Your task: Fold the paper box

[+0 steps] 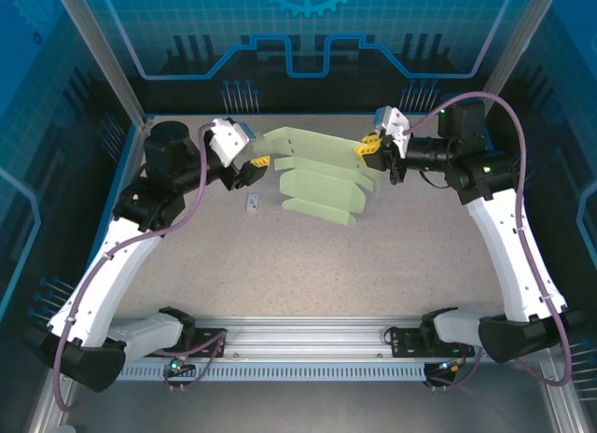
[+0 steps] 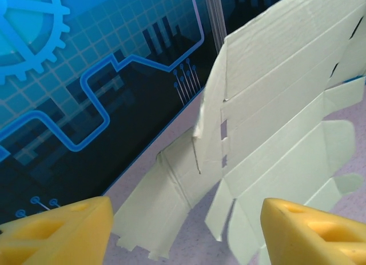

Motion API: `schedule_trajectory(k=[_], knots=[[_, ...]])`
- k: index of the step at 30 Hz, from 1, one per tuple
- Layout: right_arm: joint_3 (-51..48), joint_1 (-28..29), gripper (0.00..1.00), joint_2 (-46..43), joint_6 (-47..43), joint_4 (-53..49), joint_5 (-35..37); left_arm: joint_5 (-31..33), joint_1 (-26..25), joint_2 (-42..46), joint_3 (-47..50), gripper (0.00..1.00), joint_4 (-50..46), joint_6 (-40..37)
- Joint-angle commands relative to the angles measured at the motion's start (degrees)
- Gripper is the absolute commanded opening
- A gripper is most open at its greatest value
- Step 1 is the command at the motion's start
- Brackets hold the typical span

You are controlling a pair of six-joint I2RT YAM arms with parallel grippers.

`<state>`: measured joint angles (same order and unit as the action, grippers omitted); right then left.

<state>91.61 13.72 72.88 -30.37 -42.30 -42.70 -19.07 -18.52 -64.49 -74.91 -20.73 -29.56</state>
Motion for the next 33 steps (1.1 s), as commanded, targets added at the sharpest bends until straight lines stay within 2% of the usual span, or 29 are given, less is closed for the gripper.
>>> schedule_trajectory(k=[1,13,21,26,33], knots=[[2.25,-0.13,0.0,0.42,-1.08,-0.84,-3.24,1.03,0.64,-1.28,-1.99,0.76,-2.43,-3.17],[3.73,-0.14,0.0,2.32,-1.68,-2.49,-1.42,-0.05,1.64,3.23,0.84,0.76,-0.38,-3.84],[2.88,-0.04,0.0,2.0,-1.44,-1.64,-3.82,-8.44,1.88,-2.91,-0.17,0.76,1.61,-1.45],[2.11,0.06,0.0,1.75,-1.46,-1.07,-4.53,-16.05,1.82,-6.1,-2.0,0.66,3.76,2.06],[1.84,0.03,0.0,2.2,-1.91,-0.77,-4.68,-19.19,1.82,-6.32,-2.06,0.43,5.88,3.8]])
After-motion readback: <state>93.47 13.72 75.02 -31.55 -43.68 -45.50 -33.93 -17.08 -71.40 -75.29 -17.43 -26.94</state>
